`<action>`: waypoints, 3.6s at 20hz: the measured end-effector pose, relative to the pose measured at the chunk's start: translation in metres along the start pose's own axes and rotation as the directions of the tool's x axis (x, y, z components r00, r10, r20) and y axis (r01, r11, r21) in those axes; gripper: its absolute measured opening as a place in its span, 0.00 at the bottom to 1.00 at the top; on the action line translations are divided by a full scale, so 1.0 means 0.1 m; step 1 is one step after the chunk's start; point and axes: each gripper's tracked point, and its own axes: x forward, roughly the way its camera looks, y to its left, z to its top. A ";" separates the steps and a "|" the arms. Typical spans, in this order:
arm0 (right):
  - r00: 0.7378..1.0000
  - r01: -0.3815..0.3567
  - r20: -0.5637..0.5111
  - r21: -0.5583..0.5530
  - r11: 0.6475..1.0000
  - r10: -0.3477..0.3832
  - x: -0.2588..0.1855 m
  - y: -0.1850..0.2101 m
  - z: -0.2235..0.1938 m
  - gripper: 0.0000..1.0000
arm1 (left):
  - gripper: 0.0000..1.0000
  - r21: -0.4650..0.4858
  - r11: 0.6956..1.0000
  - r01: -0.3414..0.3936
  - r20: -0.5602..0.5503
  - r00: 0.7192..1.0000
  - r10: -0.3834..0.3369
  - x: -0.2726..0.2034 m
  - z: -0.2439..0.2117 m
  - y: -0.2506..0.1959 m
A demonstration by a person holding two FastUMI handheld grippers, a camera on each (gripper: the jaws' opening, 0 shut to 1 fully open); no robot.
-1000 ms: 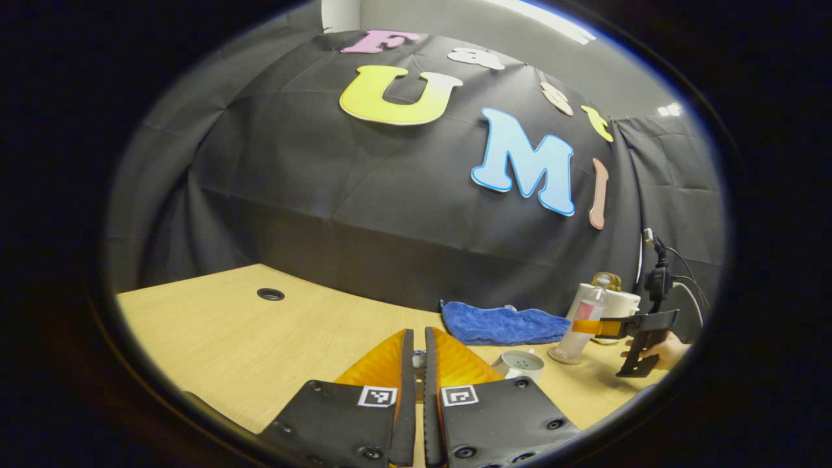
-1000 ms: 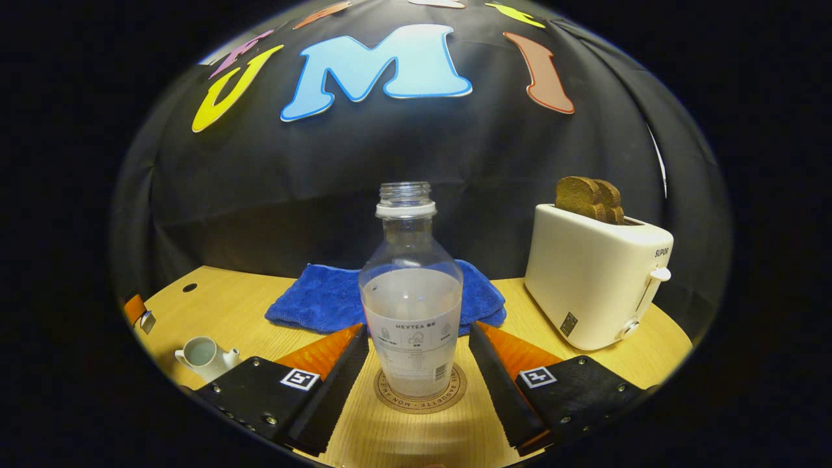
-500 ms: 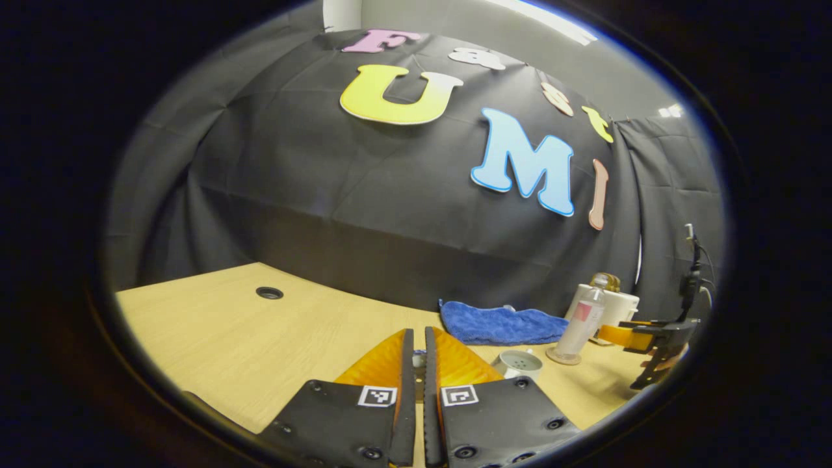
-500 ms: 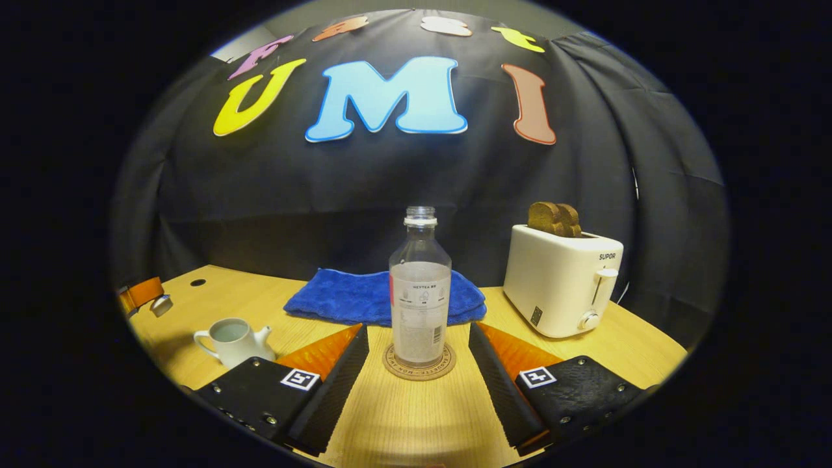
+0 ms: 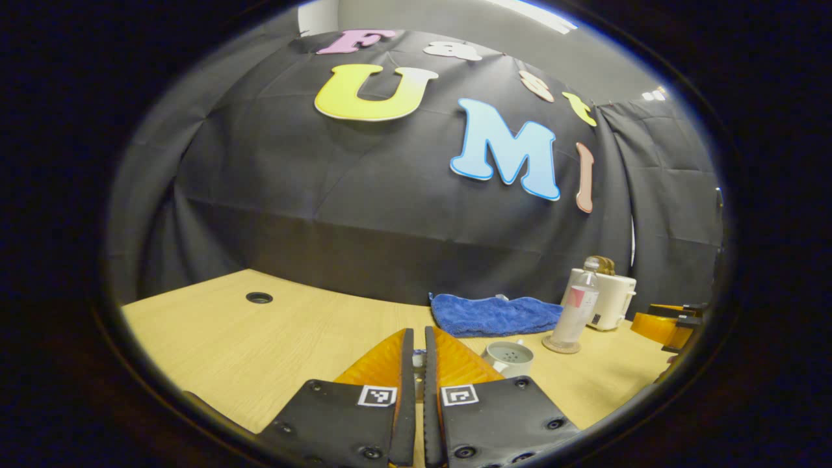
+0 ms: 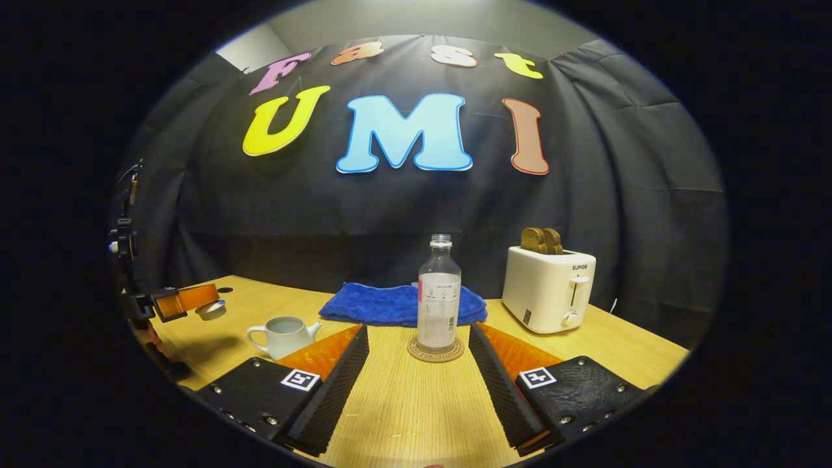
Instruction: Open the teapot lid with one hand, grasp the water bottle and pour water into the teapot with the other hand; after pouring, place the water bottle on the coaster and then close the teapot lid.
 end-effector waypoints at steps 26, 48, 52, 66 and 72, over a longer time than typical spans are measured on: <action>0.999 -0.028 0.026 0.011 1.000 0.027 -0.37 0.04 -0.06 0.96 | 0.11 0.214 0.970 0.117 -0.079 0.992 -0.102 0.73 -0.22 -1.20; 0.999 -0.028 0.040 -0.020 0.999 0.029 -0.38 0.09 -0.04 0.96 | 0.63 0.136 0.985 0.103 -0.063 0.993 -0.095 0.31 -0.08 -1.25; 0.997 -0.031 0.067 0.007 0.999 0.031 -0.45 0.09 0.04 0.96 | 0.84 0.164 0.984 0.068 -0.019 0.998 -0.066 -0.13 0.00 -1.25; 0.990 -0.036 0.138 -0.023 0.999 0.039 -1.27 0.02 -0.01 0.96 | 0.85 0.191 0.981 0.007 0.068 0.997 -0.021 -1.57 0.05 -1.58; 0.991 -0.043 0.124 0.017 0.999 0.041 -1.49 -0.10 -0.10 0.96 | 0.85 0.194 0.981 0.003 0.071 0.997 -0.017 -1.88 -0.08 -1.78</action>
